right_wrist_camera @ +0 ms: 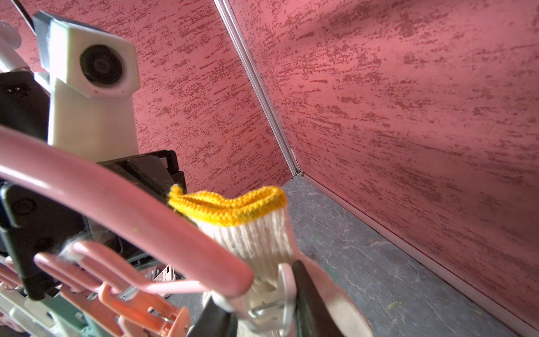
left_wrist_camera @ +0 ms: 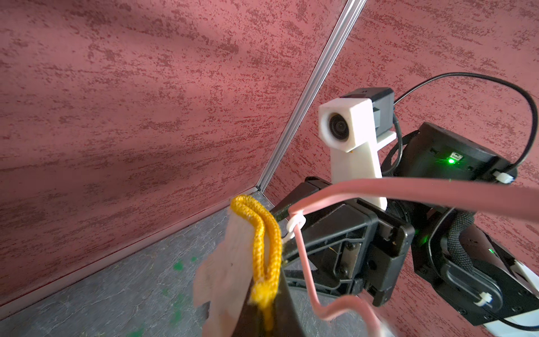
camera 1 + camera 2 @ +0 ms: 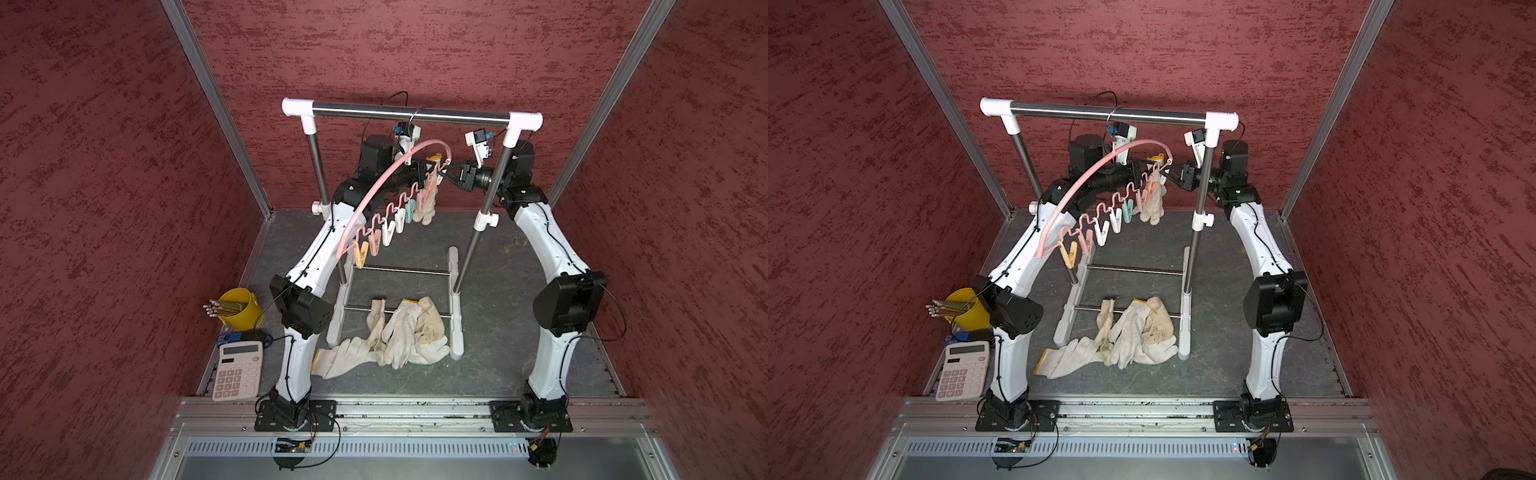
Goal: Clip the gloves onto a hanger to dry
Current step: Open the clamp at the hanger.
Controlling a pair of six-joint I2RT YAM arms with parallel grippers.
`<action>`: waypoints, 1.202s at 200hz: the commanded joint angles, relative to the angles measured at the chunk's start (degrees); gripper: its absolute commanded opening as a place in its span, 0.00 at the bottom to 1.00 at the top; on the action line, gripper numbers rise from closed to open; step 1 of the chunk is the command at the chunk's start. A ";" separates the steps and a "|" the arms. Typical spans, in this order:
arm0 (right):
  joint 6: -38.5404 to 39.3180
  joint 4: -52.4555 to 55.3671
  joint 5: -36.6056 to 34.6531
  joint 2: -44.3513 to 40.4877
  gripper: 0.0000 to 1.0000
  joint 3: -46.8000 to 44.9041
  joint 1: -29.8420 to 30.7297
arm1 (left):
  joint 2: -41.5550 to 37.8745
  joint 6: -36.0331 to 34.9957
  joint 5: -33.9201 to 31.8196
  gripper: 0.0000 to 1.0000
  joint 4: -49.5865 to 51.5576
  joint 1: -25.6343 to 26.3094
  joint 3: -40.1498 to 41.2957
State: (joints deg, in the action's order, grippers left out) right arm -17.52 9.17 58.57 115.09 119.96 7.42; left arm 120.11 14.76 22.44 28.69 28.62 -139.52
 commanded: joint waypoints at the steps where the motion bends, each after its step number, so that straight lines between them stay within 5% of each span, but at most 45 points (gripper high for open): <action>1: 0.02 -0.77 -1.26 0.30 0.22 1.72 -0.39 | 3.51 -1.00 -2.02 0.00 7.27 -0.32 1.99; 91: 1.62 0.91 -1.59 -1.62 0.10 0.15 -0.40 | -0.62 9.94 -8.38 0.00 -1.42 -2.68 8.38; 149: 2.66 1.88 -1.83 -2.85 0.09 -1.65 -0.40 | -5.34 22.50 -9.27 0.00 -14.75 -5.15 20.49; 240: 3.63 2.72 -2.52 -4.43 0.09 -2.16 -0.54 | -0.41 16.99 -3.20 0.00 -12.08 -4.22 13.95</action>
State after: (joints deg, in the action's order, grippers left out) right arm -14.59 11.07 57.12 113.06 118.32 7.25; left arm 116.53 36.12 14.96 15.51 23.77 -121.27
